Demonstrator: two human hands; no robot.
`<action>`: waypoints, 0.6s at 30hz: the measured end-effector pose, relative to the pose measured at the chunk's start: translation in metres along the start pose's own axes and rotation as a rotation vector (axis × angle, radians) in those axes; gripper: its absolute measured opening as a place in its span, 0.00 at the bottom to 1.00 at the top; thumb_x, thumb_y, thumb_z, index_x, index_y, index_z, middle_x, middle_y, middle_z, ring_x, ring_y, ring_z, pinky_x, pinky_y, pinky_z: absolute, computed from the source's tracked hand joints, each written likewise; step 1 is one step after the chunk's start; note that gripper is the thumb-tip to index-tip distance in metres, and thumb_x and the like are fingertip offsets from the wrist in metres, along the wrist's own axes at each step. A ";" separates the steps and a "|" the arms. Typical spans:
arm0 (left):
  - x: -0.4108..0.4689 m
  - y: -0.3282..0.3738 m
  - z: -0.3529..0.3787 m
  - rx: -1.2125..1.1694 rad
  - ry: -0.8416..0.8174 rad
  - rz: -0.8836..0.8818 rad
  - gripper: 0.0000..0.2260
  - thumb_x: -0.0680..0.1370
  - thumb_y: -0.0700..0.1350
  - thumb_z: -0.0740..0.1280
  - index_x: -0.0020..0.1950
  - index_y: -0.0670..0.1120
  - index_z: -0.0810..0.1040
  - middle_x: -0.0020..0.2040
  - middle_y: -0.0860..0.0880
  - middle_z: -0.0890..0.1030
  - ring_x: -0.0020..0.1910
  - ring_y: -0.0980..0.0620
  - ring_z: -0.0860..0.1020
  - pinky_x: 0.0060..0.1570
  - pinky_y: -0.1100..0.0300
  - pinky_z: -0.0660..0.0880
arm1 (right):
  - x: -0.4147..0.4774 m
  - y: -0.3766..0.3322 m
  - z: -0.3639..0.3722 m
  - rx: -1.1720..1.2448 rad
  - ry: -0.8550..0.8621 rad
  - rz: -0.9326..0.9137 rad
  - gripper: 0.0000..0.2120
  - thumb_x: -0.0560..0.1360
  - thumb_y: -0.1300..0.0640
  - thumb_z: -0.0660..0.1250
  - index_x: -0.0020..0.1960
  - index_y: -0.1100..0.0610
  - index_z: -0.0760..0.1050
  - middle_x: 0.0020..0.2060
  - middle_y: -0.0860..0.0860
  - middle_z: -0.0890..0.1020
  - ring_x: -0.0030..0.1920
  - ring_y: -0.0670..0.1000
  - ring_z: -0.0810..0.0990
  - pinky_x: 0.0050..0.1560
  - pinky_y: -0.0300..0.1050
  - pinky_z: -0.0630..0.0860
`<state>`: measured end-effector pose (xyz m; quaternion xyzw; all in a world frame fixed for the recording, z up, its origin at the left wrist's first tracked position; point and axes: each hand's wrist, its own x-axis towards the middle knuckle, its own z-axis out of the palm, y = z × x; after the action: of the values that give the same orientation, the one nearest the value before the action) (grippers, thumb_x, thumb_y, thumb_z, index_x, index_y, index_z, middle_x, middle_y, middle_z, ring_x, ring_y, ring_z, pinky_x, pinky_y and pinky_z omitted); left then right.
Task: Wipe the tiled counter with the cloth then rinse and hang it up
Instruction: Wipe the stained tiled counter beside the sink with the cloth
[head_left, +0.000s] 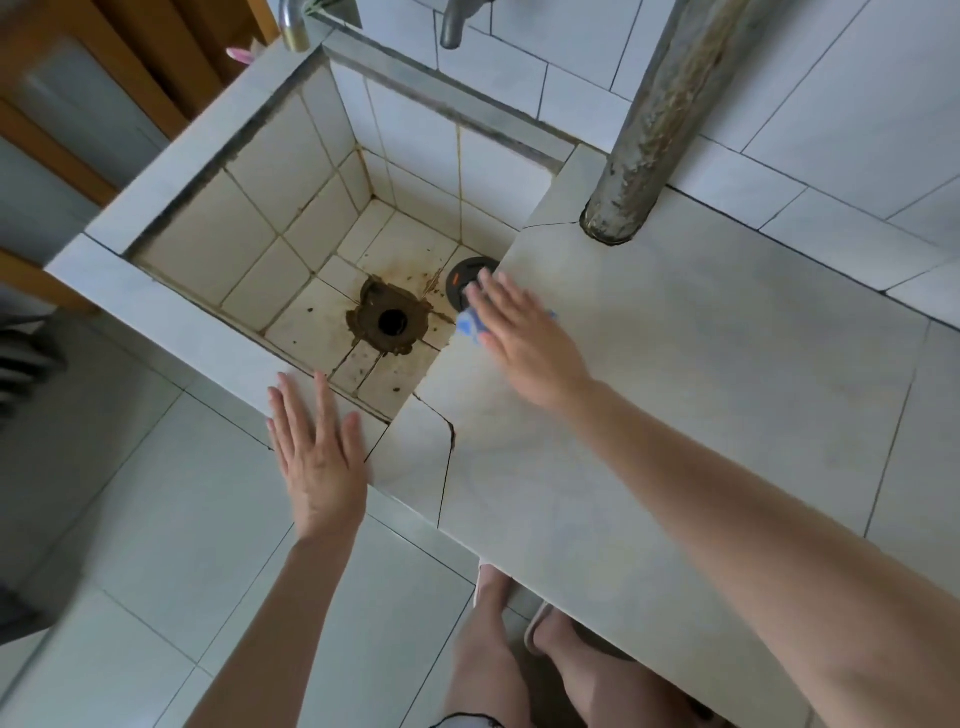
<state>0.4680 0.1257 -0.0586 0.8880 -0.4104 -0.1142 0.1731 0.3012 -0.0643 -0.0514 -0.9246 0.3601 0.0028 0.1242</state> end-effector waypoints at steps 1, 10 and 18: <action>0.000 -0.001 0.000 0.008 0.001 0.010 0.23 0.83 0.54 0.45 0.78 0.51 0.48 0.78 0.47 0.41 0.76 0.51 0.36 0.74 0.50 0.38 | 0.006 0.007 -0.003 0.024 0.006 0.070 0.24 0.83 0.51 0.44 0.77 0.55 0.49 0.77 0.52 0.50 0.77 0.52 0.46 0.75 0.48 0.46; 0.003 -0.007 0.003 -0.056 0.007 0.029 0.22 0.83 0.50 0.46 0.78 0.50 0.50 0.78 0.46 0.44 0.76 0.50 0.38 0.73 0.59 0.34 | -0.075 -0.108 0.035 0.009 0.033 -0.241 0.24 0.81 0.53 0.45 0.75 0.54 0.58 0.75 0.51 0.61 0.75 0.53 0.56 0.73 0.49 0.53; 0.002 -0.008 0.004 -0.064 0.014 0.020 0.22 0.83 0.51 0.45 0.77 0.51 0.50 0.78 0.47 0.44 0.76 0.50 0.38 0.74 0.53 0.37 | -0.024 -0.036 0.012 -0.051 0.001 -0.108 0.25 0.81 0.51 0.39 0.75 0.55 0.58 0.74 0.53 0.61 0.74 0.55 0.59 0.72 0.51 0.58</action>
<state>0.4733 0.1278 -0.0656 0.8786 -0.4142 -0.1192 0.2055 0.3085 -0.0203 -0.0527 -0.9456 0.3095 0.0049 0.1003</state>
